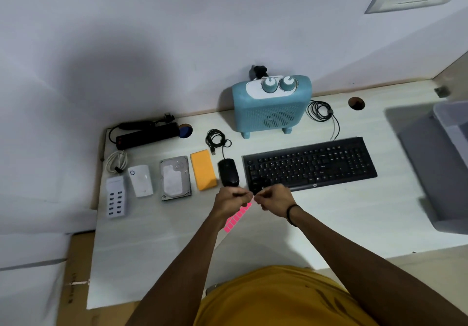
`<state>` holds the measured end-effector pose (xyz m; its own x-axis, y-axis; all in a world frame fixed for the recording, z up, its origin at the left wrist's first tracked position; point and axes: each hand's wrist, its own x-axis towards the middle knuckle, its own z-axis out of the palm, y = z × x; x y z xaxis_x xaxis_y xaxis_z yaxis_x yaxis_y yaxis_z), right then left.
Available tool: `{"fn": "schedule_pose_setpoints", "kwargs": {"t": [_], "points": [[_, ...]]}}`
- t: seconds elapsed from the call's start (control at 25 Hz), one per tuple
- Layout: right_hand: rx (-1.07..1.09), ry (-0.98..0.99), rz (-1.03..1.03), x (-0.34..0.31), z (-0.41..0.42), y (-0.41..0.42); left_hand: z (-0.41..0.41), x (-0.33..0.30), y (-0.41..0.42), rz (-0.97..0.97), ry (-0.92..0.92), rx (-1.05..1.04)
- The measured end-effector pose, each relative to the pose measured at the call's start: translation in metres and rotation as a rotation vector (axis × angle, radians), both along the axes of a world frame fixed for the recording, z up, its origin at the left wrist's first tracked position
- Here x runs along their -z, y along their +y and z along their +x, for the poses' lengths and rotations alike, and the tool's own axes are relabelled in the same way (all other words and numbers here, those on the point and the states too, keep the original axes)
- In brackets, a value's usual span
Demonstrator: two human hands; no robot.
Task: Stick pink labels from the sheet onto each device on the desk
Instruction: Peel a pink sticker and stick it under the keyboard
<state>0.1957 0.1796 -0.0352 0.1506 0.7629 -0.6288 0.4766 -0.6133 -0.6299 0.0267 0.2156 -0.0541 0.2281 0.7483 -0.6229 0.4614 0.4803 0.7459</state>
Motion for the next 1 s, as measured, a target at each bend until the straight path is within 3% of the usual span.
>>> {"fn": "schedule_pose_setpoints", "kwargs": {"t": [0.2,0.32,0.4,0.48,0.56,0.68,0.76,1.0], "points": [[-0.029,0.02,0.003,0.003,0.024,0.022,0.025,0.007,0.025,0.083,0.051,0.125],[0.027,0.145,-0.07,0.012,0.045,0.044,0.037,0.01,0.043,0.095,0.056,0.074],[-0.063,-0.023,-0.045,0.018,0.07,0.065,0.041,0.012,0.053,0.055,0.036,-0.017],[-0.331,-0.396,-0.006,0.023,0.098,0.084,0.043,0.016,0.061,-0.006,-0.01,-0.106],[-0.575,-0.605,-0.037,0.029,0.121,0.102,0.045,0.018,0.067,-0.071,-0.069,-0.21],[-0.83,-0.723,-0.114,0.037,0.137,0.124,0.049,0.018,0.071,-0.185,-0.123,-0.319],[-0.887,-0.782,-0.103,0.04,0.139,0.137,0.054,0.014,0.069,-0.28,-0.161,-0.316],[-0.987,-0.772,-0.379,0.028,0.128,0.167,0.077,0.015,0.052,-0.437,-0.092,-0.075]]}}
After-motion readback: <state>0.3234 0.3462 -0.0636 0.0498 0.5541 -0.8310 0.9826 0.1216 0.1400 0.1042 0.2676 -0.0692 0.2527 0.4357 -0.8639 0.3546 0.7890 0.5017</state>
